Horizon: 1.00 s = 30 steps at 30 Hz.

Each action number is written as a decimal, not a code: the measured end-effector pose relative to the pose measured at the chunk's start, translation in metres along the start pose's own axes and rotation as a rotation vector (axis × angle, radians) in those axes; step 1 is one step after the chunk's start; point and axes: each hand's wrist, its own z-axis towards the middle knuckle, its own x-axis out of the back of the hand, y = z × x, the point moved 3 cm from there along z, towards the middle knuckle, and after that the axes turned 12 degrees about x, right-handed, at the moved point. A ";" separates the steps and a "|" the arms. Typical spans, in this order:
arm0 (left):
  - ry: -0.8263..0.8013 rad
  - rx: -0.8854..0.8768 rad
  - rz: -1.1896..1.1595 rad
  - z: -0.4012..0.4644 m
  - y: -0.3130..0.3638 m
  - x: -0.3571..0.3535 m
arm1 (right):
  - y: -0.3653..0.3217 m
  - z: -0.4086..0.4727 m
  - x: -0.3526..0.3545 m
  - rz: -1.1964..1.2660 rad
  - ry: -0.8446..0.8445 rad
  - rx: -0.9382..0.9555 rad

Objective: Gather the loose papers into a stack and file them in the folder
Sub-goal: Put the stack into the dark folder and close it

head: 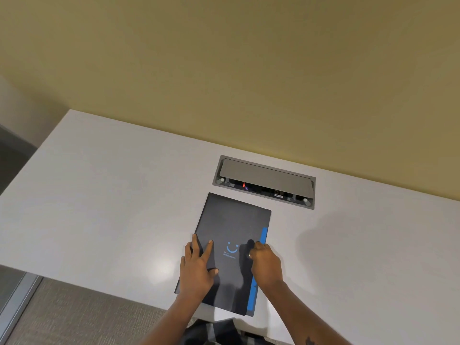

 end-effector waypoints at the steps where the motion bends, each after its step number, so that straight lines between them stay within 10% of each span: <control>1: -0.001 0.000 -0.001 0.000 0.000 0.000 | -0.001 0.000 0.000 0.009 0.001 -0.008; 9: -0.009 -0.002 -0.054 -0.001 -0.001 0.008 | -0.006 0.001 0.001 0.075 0.018 -0.061; 17: 0.089 0.263 -0.648 0.013 -0.033 0.032 | 0.019 -0.024 0.010 0.285 0.341 -0.273; 30: -0.046 0.444 -0.998 0.030 -0.072 0.042 | -0.005 -0.021 -0.013 0.744 0.293 -0.330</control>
